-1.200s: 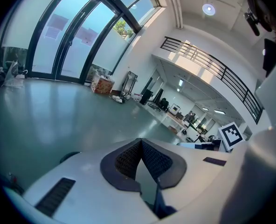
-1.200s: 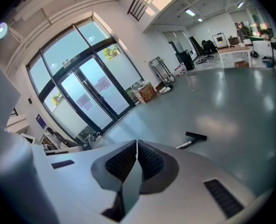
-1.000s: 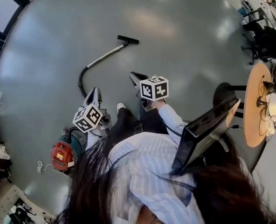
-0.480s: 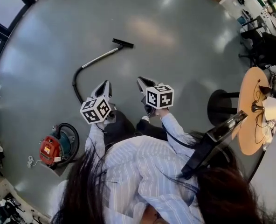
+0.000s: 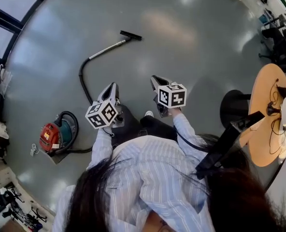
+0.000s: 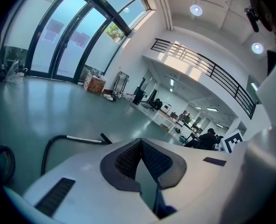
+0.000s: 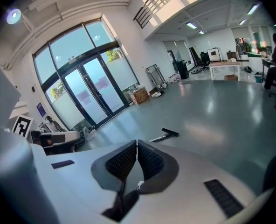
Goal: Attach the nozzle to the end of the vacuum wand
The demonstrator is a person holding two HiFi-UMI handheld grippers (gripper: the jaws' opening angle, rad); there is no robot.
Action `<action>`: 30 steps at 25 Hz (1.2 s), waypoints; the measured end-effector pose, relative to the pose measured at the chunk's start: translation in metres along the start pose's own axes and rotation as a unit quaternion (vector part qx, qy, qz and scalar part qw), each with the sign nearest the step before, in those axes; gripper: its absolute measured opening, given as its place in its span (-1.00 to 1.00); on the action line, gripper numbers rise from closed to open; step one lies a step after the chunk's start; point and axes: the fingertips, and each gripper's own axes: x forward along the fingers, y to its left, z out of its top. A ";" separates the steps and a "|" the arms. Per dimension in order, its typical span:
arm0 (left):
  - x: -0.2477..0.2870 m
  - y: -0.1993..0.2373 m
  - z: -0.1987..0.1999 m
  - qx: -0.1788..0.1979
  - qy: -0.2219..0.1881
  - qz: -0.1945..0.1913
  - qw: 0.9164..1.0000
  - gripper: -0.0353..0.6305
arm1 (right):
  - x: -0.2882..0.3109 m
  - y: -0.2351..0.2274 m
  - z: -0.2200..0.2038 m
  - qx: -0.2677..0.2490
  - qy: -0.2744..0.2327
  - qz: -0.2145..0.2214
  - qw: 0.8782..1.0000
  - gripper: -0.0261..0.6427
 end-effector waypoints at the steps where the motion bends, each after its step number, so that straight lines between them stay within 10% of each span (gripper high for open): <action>1: -0.006 0.002 -0.005 -0.008 0.001 0.007 1.000 -0.88 | -0.001 0.002 -0.002 0.000 0.000 0.005 1.000 -0.88; 30: -0.074 0.051 0.014 0.018 0.003 -0.024 1.000 -0.88 | 0.017 0.123 -0.021 -0.030 0.002 0.028 0.999 -0.88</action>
